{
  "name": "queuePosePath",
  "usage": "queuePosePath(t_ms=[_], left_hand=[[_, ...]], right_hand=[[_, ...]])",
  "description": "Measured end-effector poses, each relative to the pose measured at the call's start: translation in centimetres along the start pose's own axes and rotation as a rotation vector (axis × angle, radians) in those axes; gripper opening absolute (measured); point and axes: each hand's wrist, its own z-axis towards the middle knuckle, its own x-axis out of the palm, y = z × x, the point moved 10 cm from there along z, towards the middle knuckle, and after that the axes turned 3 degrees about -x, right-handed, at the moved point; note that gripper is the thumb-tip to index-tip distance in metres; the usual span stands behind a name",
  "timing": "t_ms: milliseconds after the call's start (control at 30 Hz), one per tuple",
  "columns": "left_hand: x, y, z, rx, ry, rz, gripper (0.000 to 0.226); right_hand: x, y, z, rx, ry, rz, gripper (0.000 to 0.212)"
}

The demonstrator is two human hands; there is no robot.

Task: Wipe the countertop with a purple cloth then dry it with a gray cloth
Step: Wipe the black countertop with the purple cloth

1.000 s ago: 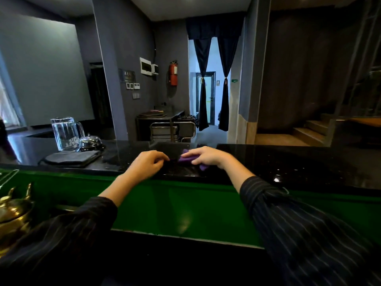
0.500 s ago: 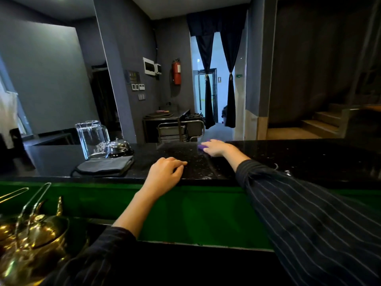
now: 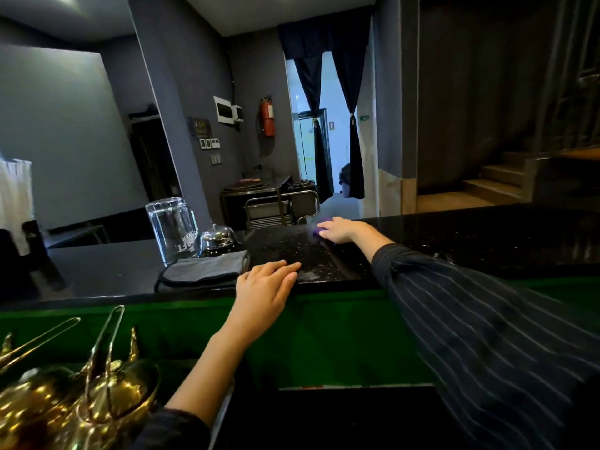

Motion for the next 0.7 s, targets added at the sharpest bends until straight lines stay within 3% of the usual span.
queuePosePath(t_ms=[67,200,400,567,700], left_hand=[[0.2,0.1,0.3,-0.002,0.052,-0.037,0.07],[-0.2,0.5,0.5,-0.063,0.064,-0.158,0.039],[-1.4,0.8,0.2,-0.116,-0.054,-0.261,0.065],[-0.4,-0.4,-0.3,-0.082,0.059,-0.2,0.095],[0.1,-0.7,-0.4,-0.102,0.102,-0.174,0.097]], right_hand=[[0.8,1.8,2.4,-0.024,-0.016,-0.077,0.054],[2.5,9.0,0.6,-0.228,0.069,-0.062,0.047],[3.0,12.1,-8.2,-0.461,0.194,0.184,0.044],[0.3,4.8,-13.2,-0.329,0.123,0.327,0.043],[0.3,2.0,-11.0,-0.089,-0.022,0.083,0.044]])
